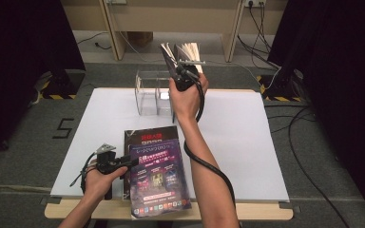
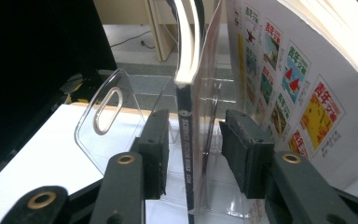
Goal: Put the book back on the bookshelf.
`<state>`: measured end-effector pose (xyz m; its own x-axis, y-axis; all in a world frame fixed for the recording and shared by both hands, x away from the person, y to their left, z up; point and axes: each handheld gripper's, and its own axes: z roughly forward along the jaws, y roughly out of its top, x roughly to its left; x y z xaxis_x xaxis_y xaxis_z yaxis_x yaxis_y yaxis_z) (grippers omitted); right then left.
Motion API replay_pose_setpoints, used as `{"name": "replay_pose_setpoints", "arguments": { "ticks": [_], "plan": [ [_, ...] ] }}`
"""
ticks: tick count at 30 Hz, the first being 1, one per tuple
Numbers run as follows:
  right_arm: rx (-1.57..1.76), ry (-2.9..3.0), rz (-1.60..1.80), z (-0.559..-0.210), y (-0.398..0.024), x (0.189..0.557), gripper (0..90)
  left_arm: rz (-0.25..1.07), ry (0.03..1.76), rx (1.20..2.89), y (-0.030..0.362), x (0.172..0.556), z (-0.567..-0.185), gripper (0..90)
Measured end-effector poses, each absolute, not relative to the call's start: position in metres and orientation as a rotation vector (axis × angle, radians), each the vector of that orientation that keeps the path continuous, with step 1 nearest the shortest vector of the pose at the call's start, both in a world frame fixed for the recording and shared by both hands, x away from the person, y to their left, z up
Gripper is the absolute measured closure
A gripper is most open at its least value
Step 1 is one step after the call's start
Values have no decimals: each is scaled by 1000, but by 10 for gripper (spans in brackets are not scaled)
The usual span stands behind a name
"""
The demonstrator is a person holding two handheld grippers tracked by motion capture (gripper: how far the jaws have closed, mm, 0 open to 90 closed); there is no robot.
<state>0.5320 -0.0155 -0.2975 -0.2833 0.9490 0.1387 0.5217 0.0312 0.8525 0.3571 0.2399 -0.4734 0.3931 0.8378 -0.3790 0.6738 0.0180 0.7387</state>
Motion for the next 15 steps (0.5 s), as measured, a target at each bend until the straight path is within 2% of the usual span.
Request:
{"name": "replay_pose_setpoints", "arguments": {
  "ticks": [15],
  "plan": [
    [1474, 1846, 1208, -296, -16, 528, 610, 220, 1340, 1710, 240, 358, -473, 516]
  ]
}}
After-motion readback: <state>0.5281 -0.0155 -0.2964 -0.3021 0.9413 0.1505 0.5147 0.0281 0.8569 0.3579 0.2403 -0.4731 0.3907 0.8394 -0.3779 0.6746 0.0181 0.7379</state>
